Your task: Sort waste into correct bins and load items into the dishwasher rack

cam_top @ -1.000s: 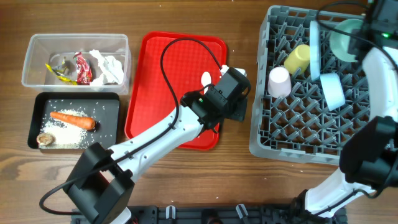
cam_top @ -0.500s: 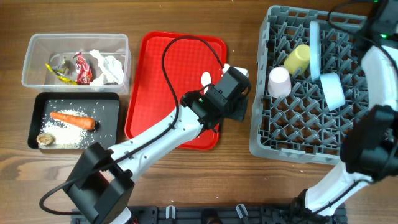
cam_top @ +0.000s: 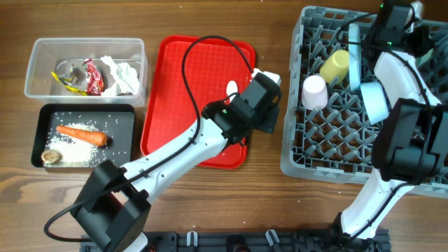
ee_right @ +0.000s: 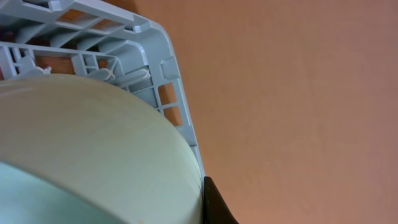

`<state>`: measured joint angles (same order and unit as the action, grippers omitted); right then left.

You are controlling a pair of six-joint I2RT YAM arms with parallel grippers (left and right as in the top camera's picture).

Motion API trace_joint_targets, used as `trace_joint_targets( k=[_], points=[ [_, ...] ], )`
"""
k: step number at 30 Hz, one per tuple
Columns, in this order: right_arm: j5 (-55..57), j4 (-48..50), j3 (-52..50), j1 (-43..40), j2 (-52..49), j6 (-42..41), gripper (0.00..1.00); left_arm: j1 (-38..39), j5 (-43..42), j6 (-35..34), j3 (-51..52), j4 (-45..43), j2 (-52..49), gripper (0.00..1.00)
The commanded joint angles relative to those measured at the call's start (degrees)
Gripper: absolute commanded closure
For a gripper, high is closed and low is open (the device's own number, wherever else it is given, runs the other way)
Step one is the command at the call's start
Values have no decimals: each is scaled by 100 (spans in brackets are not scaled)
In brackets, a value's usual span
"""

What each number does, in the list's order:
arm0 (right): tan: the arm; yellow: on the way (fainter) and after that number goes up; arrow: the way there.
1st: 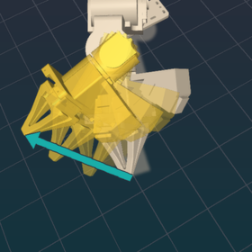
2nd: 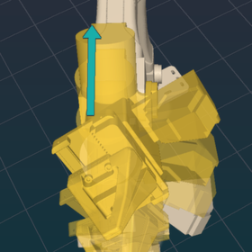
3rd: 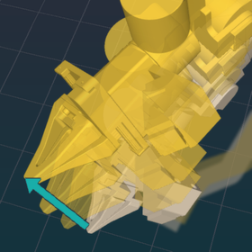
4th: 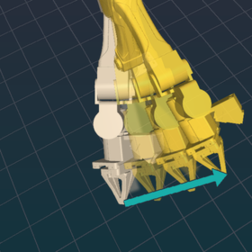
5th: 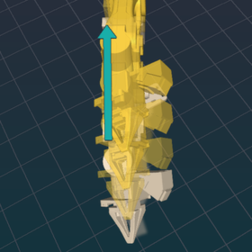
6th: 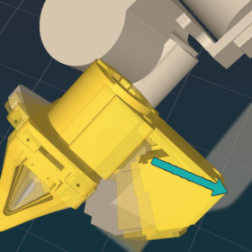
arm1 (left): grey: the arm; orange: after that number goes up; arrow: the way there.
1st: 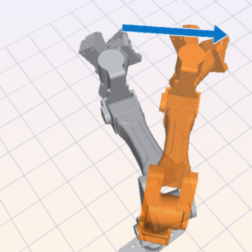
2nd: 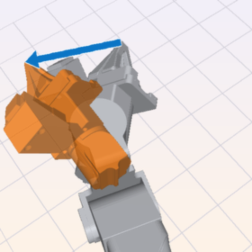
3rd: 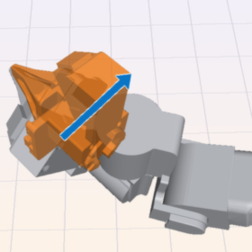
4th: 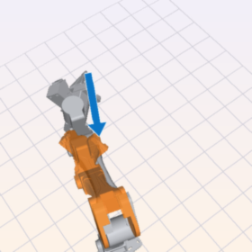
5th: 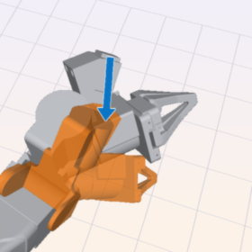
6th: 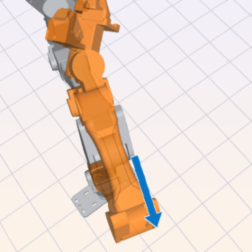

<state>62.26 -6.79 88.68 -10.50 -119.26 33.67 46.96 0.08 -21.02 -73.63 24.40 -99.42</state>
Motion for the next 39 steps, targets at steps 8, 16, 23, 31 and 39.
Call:
trace_joint_targets(
  k=[8,16,23,31,39],
  points=[
    [-59,-179,-190,234,-138,55,69,-260,85,129,-55,4,42,96],
    [-245,-573,-190,315,293,-518,40,-260,85,131,-55,4,42,92],
    [-2052,-2146,-190,243,1281,-1738,37,-260,83,109,-55,-35,42,92],
    [-3182,-2640,-190,229,2249,-2087,31,-260,42,111,-55,-13,52,80],
    [-5788,-3698,-190,109,2767,-3547,30,-306,46,107,-66,131,52,74]
  ],
)
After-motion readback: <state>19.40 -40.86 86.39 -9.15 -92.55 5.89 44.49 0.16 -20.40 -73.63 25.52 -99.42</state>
